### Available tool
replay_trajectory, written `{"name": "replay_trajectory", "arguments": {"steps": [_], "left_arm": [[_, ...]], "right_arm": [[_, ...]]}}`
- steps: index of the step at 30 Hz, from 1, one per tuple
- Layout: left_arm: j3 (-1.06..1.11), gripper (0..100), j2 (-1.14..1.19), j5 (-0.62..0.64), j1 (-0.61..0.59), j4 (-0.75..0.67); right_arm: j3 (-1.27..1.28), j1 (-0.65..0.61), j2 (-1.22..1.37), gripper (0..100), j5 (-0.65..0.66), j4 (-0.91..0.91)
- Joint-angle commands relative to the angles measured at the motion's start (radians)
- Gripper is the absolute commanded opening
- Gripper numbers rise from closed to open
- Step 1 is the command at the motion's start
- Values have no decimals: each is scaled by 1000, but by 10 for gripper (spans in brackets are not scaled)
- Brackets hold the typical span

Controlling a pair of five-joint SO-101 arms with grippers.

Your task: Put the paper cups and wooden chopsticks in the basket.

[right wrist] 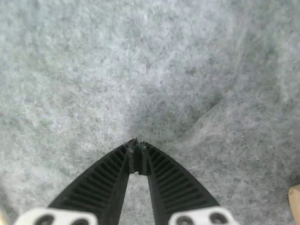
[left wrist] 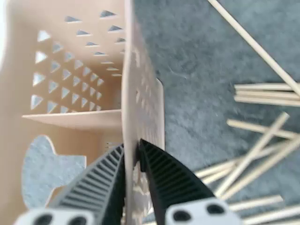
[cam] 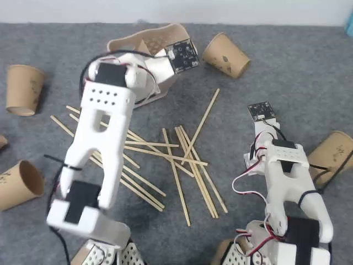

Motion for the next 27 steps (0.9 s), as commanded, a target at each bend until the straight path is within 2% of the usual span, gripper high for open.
{"name": "replay_trajectory", "arguments": {"steps": [1,4,8,22,27], "left_arm": [[-292,10,80,12,-5,201],[-453,10,155,20,-5,324],[-544,10,206,34,-18,339],[-369,19,212,28,-64,259],[-383,143,203,32,-84,261]], "right_arm": [[0,-4,-42,8,8,-16],[0,-4,-42,8,8,-16],[0,-4,-42,8,8,-16],[0,-7,-42,8,9,-16],[0,-7,-42,8,9,-16]]}}
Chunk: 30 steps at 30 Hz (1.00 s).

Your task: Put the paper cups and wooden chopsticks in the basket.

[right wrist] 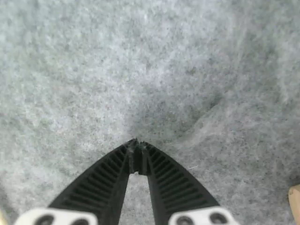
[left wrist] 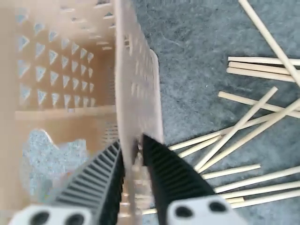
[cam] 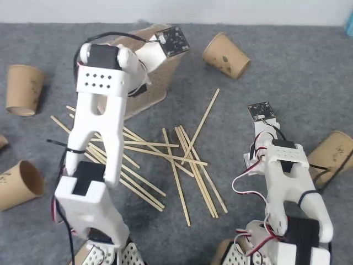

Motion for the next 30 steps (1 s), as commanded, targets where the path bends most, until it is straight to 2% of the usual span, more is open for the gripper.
{"name": "replay_trajectory", "arguments": {"steps": [1,9,13,18,24,30], "left_arm": [[-28,162,-26,12,-31,-18],[-217,169,-26,20,-87,54],[-354,171,-25,126,-78,54],[-450,171,-9,362,-8,29],[-456,171,89,779,25,-123],[-458,173,204,999,41,-227]], "right_arm": [[0,-7,-42,8,9,-16],[0,-7,-41,8,9,-16],[0,-7,-41,8,9,-16],[0,-7,-41,8,9,-16],[0,-7,-41,8,11,-13],[0,-8,-41,8,15,-10]]}}
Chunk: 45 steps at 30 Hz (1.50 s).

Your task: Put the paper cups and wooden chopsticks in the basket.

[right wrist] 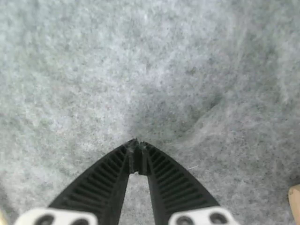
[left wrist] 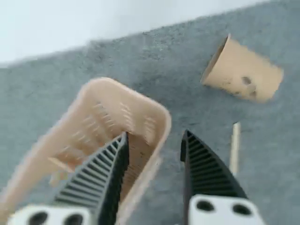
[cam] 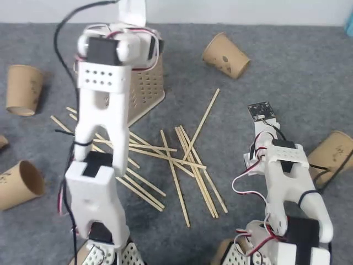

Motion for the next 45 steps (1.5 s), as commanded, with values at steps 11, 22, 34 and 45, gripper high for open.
{"name": "replay_trajectory", "arguments": {"steps": [11,22,34,45], "left_arm": [[-39,170,222,216,51,-199],[-97,12,193,206,222,-40],[-154,11,146,-221,255,207],[-139,10,101,-706,272,206]], "right_arm": [[0,-8,-42,8,17,-8],[0,-8,-42,8,17,-8],[0,-8,-42,8,17,-8],[0,-4,-42,8,17,-8]]}}
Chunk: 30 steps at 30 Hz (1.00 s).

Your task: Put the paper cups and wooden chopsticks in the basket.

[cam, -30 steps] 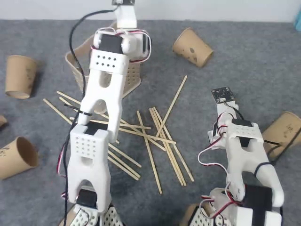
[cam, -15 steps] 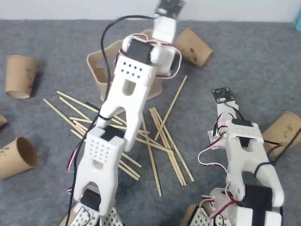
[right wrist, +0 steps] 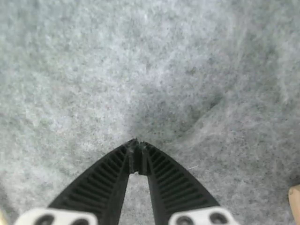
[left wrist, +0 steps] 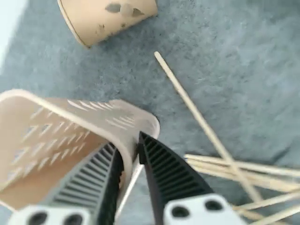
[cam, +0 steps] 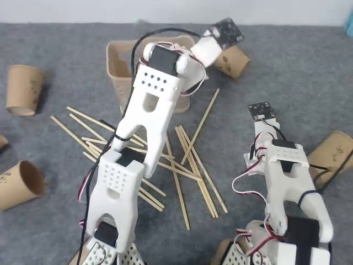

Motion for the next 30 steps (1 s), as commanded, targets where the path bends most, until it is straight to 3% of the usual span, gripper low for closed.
{"name": "replay_trajectory", "arguments": {"steps": [1,9,18,26,30], "left_arm": [[-7,10,-117,-155,11,31],[70,10,-127,-3,41,31],[122,10,-249,216,-20,34],[479,10,-582,210,-18,34],[578,10,-641,155,-35,34]], "right_arm": [[0,-4,-42,8,17,-8],[0,-7,-42,8,17,-12],[0,-7,-42,8,17,-13],[0,-7,-42,8,15,-15],[0,-5,-42,8,14,-15]]}}
